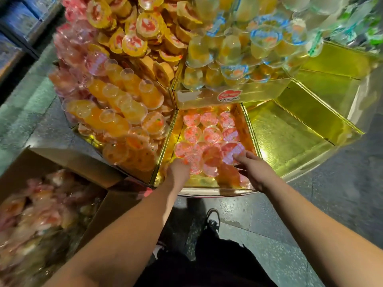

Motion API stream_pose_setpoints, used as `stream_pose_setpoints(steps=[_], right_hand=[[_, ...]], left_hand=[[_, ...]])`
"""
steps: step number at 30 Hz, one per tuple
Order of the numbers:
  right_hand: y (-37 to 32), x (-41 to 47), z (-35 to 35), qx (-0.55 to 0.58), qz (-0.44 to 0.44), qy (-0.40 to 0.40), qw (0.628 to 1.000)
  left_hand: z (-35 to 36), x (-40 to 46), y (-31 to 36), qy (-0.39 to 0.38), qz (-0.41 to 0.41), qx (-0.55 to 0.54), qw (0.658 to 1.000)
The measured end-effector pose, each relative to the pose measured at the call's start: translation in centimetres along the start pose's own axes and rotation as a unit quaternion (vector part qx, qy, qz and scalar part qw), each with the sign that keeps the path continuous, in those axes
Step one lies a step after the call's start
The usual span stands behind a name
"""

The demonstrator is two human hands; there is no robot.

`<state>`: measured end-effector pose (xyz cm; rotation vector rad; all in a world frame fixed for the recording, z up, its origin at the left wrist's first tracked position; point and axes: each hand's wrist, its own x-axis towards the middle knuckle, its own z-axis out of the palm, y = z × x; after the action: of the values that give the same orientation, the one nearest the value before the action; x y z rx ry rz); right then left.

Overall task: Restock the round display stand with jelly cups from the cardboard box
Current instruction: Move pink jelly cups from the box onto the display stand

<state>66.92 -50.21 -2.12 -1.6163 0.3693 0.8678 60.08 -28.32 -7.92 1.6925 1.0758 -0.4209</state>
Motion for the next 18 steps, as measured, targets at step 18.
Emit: stream_pose_setpoints(steps=[18], right_hand=[[0.0,0.7,-2.0,-0.134,0.069,-0.060,0.987]], left_hand=[[1.3,0.8,0.2,0.032,0.046,0.160,0.985]])
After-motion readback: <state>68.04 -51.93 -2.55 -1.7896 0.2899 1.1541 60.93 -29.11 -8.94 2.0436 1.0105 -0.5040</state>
